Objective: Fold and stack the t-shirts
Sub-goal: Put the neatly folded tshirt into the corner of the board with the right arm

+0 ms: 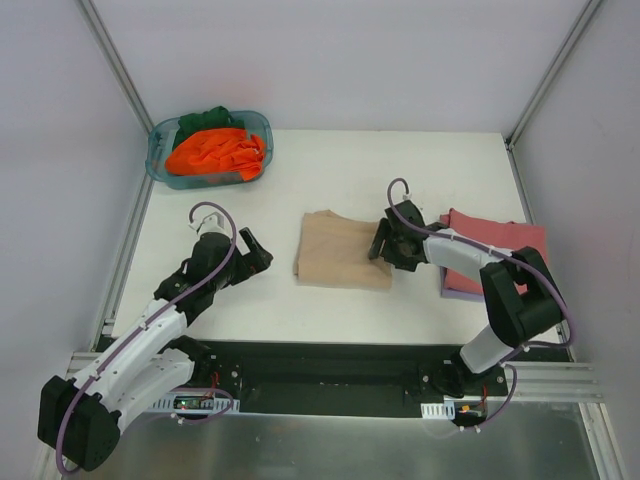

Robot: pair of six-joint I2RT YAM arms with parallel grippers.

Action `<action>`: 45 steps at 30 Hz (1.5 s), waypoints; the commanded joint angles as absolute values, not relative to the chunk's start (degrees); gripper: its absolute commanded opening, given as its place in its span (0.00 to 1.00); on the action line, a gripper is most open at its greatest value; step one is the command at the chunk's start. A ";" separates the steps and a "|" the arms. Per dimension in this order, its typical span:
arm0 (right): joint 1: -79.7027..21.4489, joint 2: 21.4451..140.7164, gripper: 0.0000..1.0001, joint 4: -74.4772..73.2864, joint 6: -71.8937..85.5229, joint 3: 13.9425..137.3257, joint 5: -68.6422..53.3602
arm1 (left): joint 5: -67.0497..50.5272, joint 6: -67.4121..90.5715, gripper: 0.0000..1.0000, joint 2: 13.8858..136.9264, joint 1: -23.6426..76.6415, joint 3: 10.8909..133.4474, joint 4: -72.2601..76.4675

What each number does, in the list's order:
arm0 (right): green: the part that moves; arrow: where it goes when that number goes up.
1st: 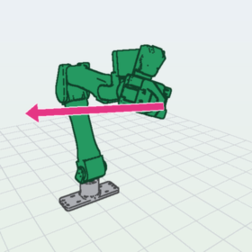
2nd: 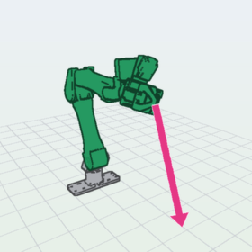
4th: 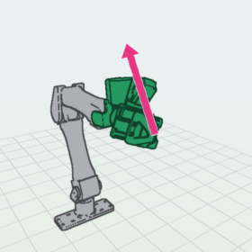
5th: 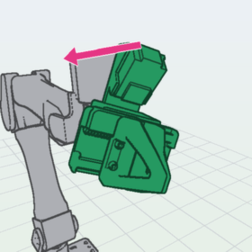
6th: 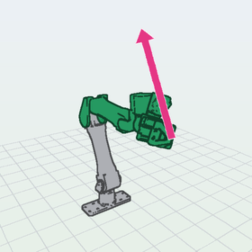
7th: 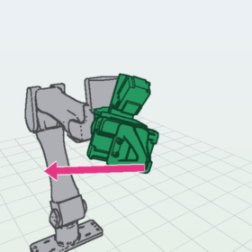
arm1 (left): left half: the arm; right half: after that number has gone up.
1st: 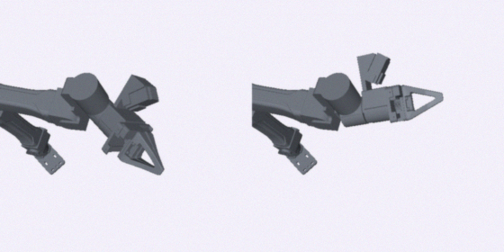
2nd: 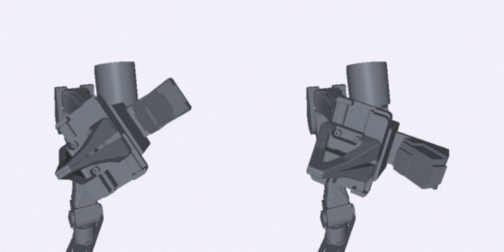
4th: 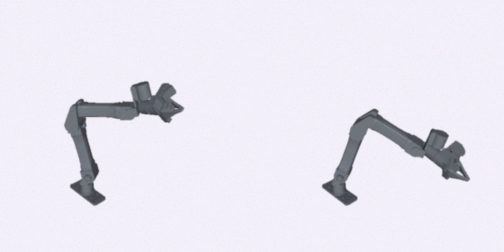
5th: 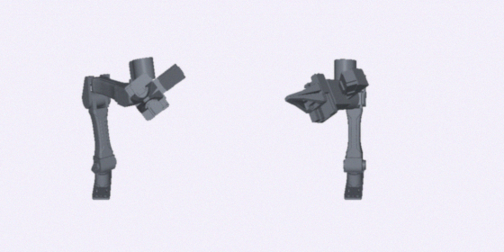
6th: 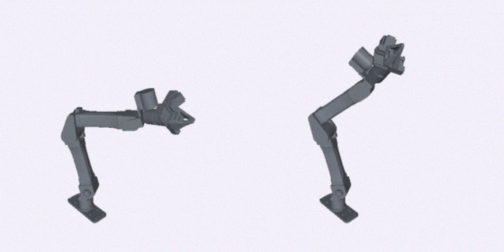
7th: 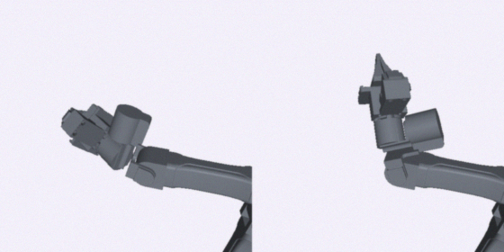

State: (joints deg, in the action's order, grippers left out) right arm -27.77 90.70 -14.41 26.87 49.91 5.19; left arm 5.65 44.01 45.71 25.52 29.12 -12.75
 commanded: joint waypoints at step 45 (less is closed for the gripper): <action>-38.23 73.30 0.00 -36.73 -16.51 57.83 49.20 | 11.78 44.65 0.99 46.58 25.40 30.50 -14.68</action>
State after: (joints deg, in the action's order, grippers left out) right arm -38.46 76.16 -32.45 -9.54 57.30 37.15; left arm 9.72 44.18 47.55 25.50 29.12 -13.45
